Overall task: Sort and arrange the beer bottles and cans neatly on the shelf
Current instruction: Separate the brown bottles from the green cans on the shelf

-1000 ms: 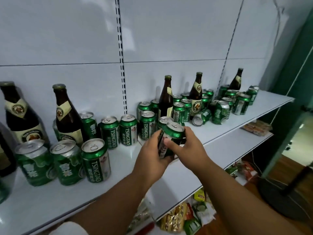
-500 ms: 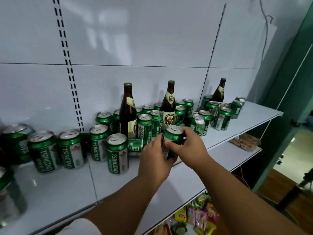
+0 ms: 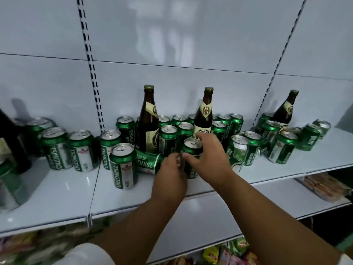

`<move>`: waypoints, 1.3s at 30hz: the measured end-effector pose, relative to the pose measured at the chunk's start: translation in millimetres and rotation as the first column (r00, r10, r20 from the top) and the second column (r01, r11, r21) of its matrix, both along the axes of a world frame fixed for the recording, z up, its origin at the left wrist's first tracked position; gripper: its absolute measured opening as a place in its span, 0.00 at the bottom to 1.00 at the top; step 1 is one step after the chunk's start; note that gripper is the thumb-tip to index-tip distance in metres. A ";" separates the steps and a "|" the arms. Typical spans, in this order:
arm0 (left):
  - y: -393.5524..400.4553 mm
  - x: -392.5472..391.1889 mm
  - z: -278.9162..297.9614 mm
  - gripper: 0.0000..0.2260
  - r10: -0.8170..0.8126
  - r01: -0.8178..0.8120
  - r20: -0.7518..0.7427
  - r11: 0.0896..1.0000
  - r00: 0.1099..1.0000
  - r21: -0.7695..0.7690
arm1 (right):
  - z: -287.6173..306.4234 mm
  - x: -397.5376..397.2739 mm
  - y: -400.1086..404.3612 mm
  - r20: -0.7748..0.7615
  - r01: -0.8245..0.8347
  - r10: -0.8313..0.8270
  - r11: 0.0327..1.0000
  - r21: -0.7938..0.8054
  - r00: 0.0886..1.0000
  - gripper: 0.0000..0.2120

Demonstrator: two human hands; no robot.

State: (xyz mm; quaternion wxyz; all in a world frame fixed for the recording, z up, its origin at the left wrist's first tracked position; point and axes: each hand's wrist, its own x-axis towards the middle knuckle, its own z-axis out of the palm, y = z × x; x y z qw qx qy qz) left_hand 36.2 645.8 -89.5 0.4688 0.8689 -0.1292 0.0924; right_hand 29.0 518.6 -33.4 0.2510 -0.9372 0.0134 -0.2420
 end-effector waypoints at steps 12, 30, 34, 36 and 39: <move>55.3 -23.5 -5.3 0.10 0.124 -0.156 -0.167 0.969 0.978 -0.192 | 3.4 24.0 75.0 -0.215 -0.311 0.252 0.897 -0.315 0.944 0.17; 84.2 -18.0 -0.4 0.14 -0.239 0.008 -0.468 0.896 0.851 -0.443 | 13.2 -14.3 89.5 -0.155 0.104 -0.105 0.994 -0.015 0.982 0.34; 77.4 -16.7 5.2 0.12 -0.193 -0.050 -0.475 0.891 0.858 -0.451 | 20.5 -28.5 89.0 -0.096 0.113 -0.110 0.993 0.021 0.989 0.25; 74.7 -16.1 4.8 0.14 -0.165 -0.042 -0.457 0.912 0.874 -0.409 | 23.1 -31.1 89.8 -0.076 0.093 -0.094 0.996 -0.015 0.993 0.19; 65.7 -15.2 2.4 0.19 -0.123 -0.023 -0.425 0.946 0.897 -0.323 | 28.8 -27.4 89.7 -0.088 0.058 -0.066 0.994 -0.098 0.994 0.15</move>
